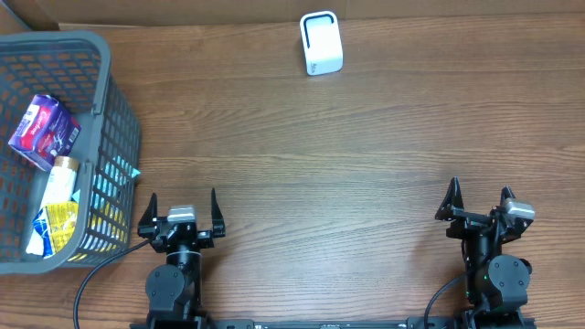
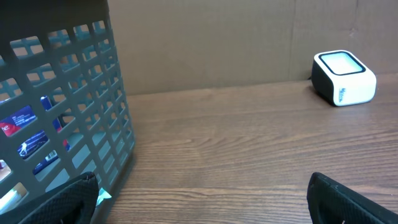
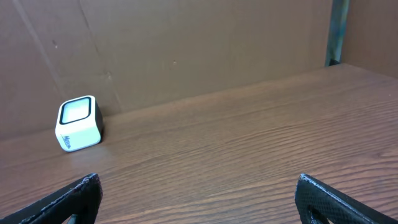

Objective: Scan the item barcode

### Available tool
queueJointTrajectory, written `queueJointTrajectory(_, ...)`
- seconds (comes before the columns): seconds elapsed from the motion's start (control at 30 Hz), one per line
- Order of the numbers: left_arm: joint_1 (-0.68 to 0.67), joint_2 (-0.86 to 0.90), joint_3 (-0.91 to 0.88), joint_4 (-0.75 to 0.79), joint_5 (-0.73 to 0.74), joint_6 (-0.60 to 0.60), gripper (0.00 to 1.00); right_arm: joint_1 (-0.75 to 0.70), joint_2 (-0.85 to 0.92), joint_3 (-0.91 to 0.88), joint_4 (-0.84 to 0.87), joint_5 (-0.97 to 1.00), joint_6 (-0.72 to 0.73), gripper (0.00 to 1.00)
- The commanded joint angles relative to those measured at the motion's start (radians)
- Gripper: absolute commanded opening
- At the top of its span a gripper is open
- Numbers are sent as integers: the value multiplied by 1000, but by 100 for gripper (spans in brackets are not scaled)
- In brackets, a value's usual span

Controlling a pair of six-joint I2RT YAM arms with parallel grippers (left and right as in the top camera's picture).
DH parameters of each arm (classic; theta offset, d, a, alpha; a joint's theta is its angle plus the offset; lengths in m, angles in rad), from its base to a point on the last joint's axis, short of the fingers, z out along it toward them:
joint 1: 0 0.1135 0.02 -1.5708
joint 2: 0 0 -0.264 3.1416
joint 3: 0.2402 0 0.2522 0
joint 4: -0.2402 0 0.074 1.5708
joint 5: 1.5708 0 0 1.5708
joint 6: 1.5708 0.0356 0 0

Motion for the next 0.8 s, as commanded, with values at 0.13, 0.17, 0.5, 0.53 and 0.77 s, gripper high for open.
queueJointTrajectory(0.13, -5, 3, -3, 3, -18, 19, 100, 5, 2, -10, 7, 10, -7, 100)
queueJointTrajectory(0.17, -5, 3, -3, 3, -17, 18, 100, 5, 2, -10, 7, 10, -7, 100)
queueJointTrajectory(0.5, -5, 3, -3, 1, 13, 16, 100, 5, 2, -10, 9, 9, -7, 100)
queueJointTrajectory(0.53, -5, 3, -3, 7, 14, 13, 99, 5, 2, -10, 10, 9, -7, 100)
queueJointTrajectory(0.77, -5, 7, 19, 14, 91, -95, 100, 5, 2, 11, 7, -10, -7, 100)
